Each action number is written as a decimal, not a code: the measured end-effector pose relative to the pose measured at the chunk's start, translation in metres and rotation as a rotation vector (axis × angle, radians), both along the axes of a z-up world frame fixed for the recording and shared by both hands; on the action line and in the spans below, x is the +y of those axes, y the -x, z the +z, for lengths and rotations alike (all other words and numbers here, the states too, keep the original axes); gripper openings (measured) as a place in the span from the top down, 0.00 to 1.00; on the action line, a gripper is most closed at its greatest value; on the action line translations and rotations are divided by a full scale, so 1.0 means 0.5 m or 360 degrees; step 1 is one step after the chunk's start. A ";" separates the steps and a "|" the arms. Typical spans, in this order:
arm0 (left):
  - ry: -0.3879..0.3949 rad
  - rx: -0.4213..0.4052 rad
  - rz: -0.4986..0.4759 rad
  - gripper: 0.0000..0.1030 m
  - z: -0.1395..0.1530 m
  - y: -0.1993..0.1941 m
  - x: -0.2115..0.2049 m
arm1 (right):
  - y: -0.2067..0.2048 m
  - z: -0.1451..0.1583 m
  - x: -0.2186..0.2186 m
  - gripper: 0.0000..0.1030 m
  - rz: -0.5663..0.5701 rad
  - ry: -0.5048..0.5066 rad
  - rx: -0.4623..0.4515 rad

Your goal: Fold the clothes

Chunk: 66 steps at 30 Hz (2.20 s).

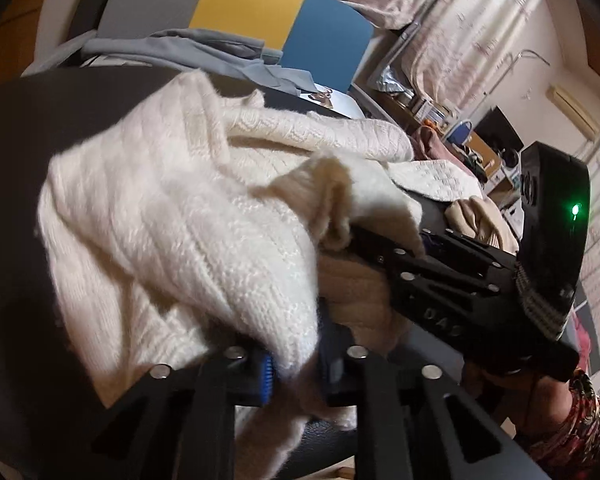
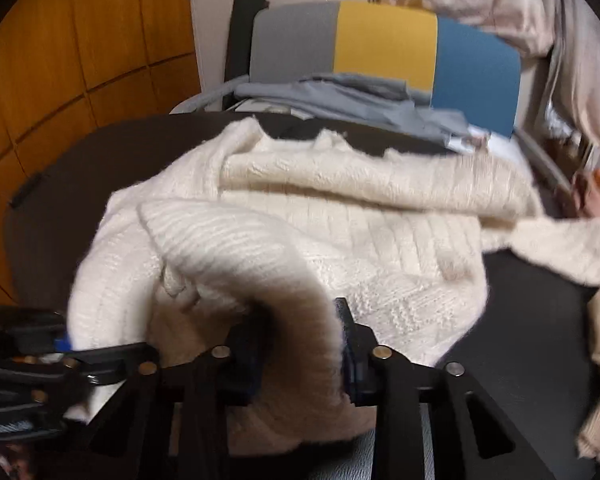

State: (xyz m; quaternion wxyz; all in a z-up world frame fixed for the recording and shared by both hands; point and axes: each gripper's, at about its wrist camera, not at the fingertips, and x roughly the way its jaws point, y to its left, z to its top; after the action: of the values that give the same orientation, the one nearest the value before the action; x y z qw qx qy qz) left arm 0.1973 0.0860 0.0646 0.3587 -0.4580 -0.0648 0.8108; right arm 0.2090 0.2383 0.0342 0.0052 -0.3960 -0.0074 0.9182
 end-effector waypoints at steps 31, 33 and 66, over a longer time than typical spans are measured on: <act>0.0190 -0.0274 0.0651 0.80 -0.028 0.356 -0.338 | -0.177 0.040 0.175 0.67 -0.0353 0.0426 0.0093; 0.0132 -0.0312 0.0705 0.80 -0.013 0.349 -0.364 | -0.182 0.071 0.160 0.61 -0.0290 0.0373 0.0157; 0.0133 -0.0250 0.0372 0.76 -0.020 0.150 -0.189 | 0.003 -0.027 0.019 0.64 0.0022 -0.0085 -0.0079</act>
State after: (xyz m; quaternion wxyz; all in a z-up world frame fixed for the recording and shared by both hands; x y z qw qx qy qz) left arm 0.1221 -0.0086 0.0543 0.2364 -0.5240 -0.1117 0.8106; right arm 0.2073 0.2479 0.0206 0.0092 -0.4184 -0.0346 0.9075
